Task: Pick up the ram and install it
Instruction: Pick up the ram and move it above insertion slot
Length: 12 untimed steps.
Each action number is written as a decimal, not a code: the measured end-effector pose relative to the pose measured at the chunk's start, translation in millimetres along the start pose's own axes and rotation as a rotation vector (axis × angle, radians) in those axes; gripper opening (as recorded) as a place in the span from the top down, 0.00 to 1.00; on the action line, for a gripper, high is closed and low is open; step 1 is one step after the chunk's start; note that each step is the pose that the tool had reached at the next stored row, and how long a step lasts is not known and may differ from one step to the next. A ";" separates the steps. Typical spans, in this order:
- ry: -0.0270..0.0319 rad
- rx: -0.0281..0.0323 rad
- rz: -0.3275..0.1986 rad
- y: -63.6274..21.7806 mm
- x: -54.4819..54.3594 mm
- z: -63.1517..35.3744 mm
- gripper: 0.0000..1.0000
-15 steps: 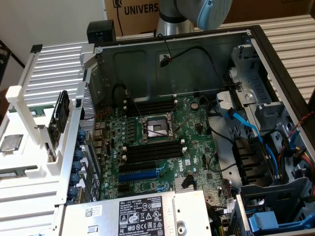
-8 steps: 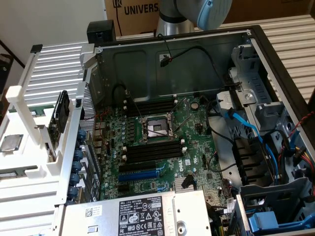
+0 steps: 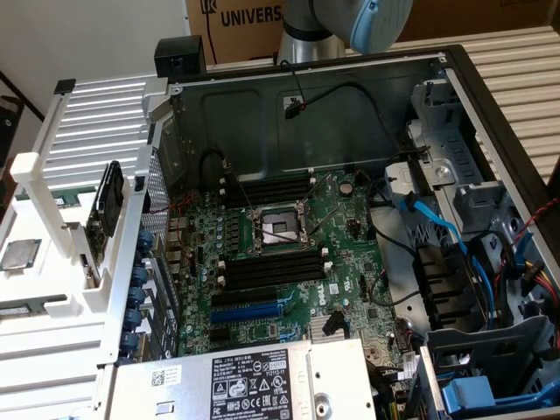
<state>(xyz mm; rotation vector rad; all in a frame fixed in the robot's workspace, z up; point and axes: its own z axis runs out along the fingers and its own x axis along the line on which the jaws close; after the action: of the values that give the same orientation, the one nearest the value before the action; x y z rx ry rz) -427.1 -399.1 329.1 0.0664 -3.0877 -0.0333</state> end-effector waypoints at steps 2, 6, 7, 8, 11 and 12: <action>0.0000 0.0000 0.000 0.0 0.0 0.0 0.90; 0.0000 0.0001 0.000 0.0 0.0 0.1 0.90; 0.0000 0.0000 0.000 0.0 0.0 0.1 0.90; -0.0017 0.0004 -0.005 0.0 0.2 0.2 0.90; -0.0004 0.0057 -0.113 0.0 0.2 0.2 0.90; 0.0000 0.0067 -0.131 0.0 0.2 0.2 0.90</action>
<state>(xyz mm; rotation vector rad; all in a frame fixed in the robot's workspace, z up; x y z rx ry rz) -427.3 -399.1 328.9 0.2695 -3.0783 -0.0283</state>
